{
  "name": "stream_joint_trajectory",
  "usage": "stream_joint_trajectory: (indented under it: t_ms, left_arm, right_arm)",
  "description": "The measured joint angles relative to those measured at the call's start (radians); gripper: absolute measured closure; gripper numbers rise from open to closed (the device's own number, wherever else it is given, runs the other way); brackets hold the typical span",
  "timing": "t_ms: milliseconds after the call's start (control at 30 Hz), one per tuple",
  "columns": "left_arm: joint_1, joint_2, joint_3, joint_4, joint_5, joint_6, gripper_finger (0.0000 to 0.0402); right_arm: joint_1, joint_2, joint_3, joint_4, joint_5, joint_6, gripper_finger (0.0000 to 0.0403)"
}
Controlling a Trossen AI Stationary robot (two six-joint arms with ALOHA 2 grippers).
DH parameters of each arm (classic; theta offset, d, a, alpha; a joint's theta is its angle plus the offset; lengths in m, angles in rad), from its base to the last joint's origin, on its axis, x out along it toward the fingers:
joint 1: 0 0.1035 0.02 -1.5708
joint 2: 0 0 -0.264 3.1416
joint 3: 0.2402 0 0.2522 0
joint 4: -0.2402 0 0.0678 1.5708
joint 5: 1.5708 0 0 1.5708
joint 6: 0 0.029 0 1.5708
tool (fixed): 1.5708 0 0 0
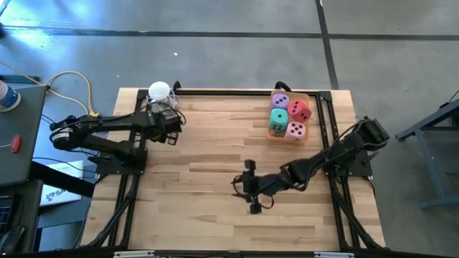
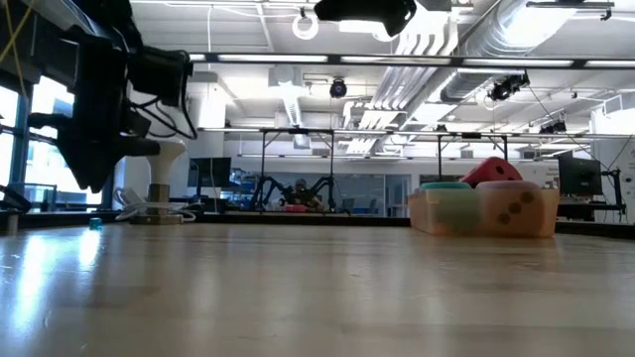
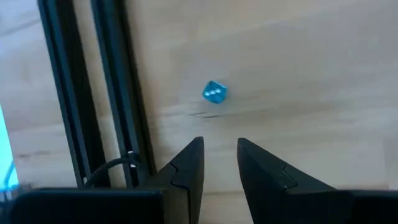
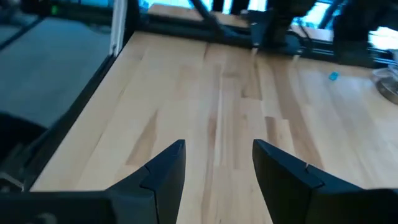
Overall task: Pick & Place Dice
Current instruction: Put the light blue small die into the orange bin
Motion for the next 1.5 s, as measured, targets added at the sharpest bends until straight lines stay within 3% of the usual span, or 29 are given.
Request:
stream_joint_trajectory:
  t_ms: [300, 567, 700, 867, 1067, 1500]
  left_arm:
    - [0.162, 0.022, -0.015, 0.021, 0.067, 0.06, 0.0311]
    - [0.283, 0.042, -0.092, 0.2, 0.143, 0.152, 0.0311]
    - [0.278, 0.041, -0.092, 0.205, 0.152, 0.152, 0.0311]
    - [0.275, 0.041, -0.092, 0.206, 0.09, 0.125, 0.0311]
    - [0.274, 0.041, -0.092, 0.212, 0.134, 0.136, 0.0311]
    - [0.274, 0.041, -0.093, 0.197, 0.102, 0.122, 0.0311]
  right_arm:
    - [0.022, 0.048, 0.0, 0.021, -0.001, -0.04, 0.0225]
    - [0.055, 0.048, 0.0, 0.01, -0.001, -0.037, 0.0225]
    - [0.069, 0.048, 0.0, 0.009, 0.002, -0.049, 0.0225]
    - [0.074, 0.048, 0.0, 0.01, 0.003, -0.062, 0.0225]
    - [0.074, 0.048, 0.0, 0.01, 0.003, -0.062, 0.0225]
    - [0.074, 0.047, 0.0, 0.01, 0.0, -0.062, 0.0225]
